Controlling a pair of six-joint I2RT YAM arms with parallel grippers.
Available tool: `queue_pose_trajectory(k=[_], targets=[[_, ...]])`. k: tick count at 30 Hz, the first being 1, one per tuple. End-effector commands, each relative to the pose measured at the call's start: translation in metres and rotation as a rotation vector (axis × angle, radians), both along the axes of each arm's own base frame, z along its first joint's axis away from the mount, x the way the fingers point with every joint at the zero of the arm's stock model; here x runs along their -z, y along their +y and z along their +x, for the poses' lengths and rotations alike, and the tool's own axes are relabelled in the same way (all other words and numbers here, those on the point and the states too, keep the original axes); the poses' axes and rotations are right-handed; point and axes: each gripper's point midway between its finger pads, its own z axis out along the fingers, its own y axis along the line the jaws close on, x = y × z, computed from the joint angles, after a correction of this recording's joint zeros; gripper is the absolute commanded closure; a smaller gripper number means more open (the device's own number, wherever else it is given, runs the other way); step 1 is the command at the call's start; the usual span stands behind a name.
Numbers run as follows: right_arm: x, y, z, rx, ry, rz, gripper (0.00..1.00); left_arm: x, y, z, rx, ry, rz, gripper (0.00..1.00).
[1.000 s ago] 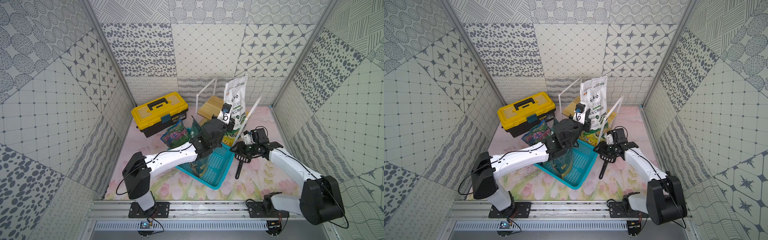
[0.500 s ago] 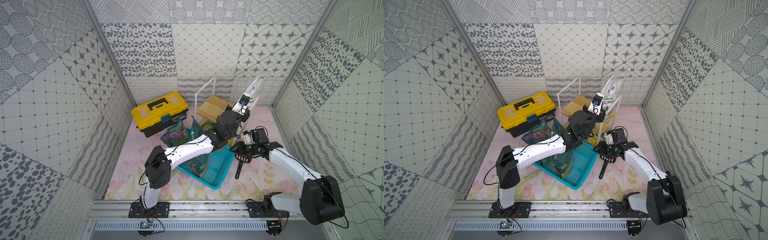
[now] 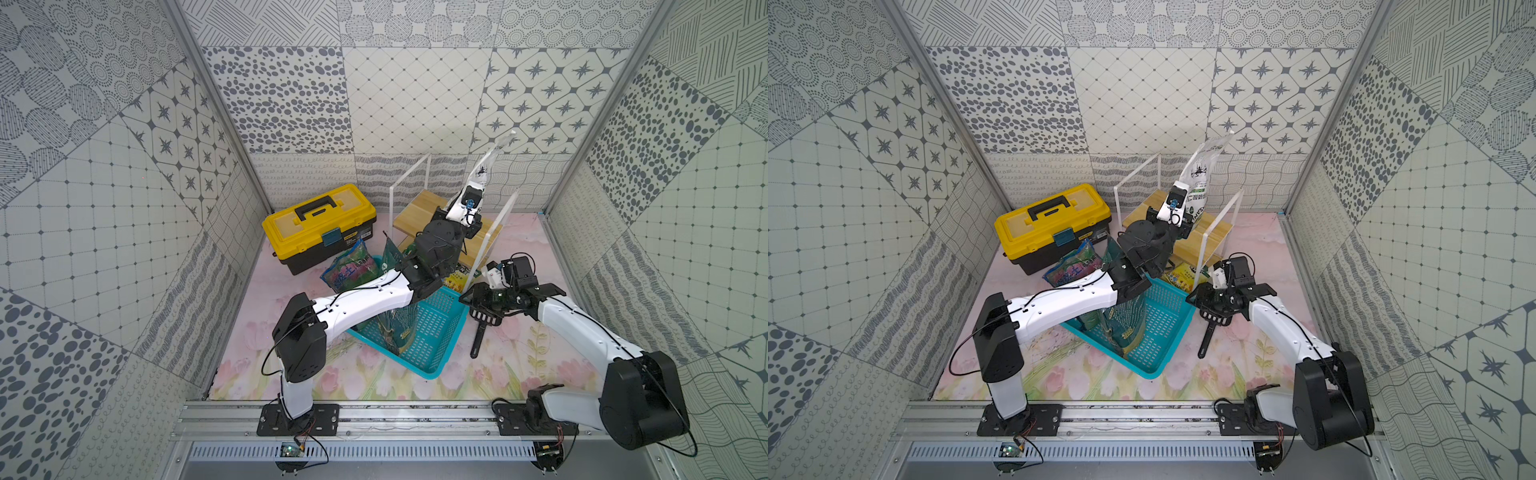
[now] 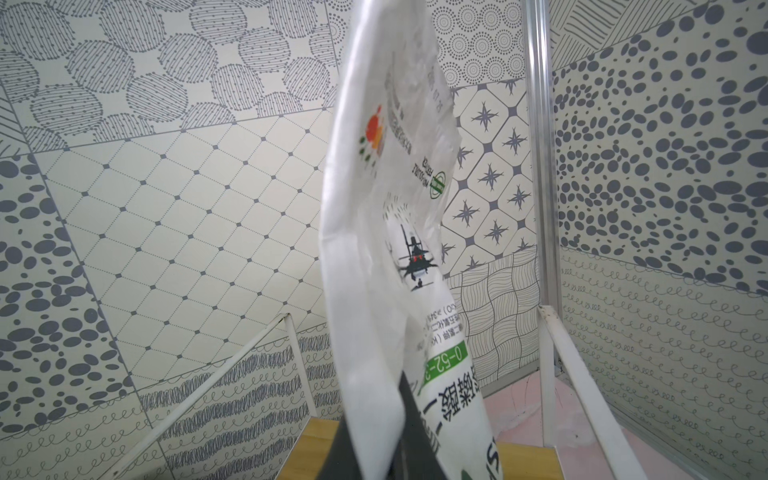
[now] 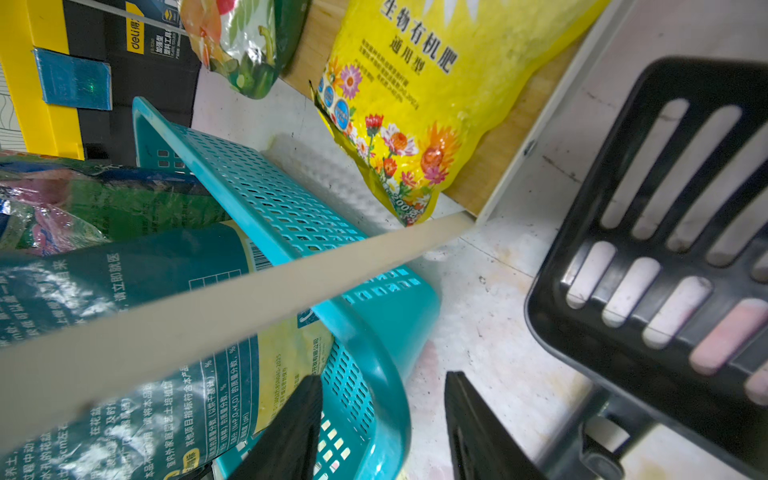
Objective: Take down the fertilizer bag from the shelf
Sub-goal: Pick up the fertilizer bag from the shelf, then place the fertilizer bag in the storage box.
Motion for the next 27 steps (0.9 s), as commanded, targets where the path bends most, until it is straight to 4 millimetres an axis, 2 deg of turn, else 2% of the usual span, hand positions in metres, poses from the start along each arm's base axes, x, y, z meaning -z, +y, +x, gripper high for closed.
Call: queue_pose_trajectory(k=[1,6,10,16,21,27], targets=[[-0.007,0.004,0.006,-0.01,-0.035,0.005,0.49,-0.119,0.085,-0.063,0.067,-0.302,-0.509,1.0],[-0.004,0.004,0.005,-0.009,-0.026,0.008,0.53,-0.117,0.096,-0.084,0.13,-0.25,-0.529,1.0],[-0.001,0.004,0.006,0.003,-0.019,0.01,0.62,-0.106,0.098,-0.103,0.186,-0.188,-0.521,1.0],[0.0,0.004,0.005,0.017,-0.016,0.021,0.76,-0.061,0.095,-0.117,0.234,-0.015,-0.513,1.0],[-0.003,0.002,0.001,0.027,-0.026,0.023,0.81,-0.023,0.096,-0.137,0.233,0.058,-0.504,1.0],[-0.006,0.002,-0.002,0.032,-0.03,0.035,0.83,0.037,0.09,-0.15,0.177,0.174,-0.492,1.0]])
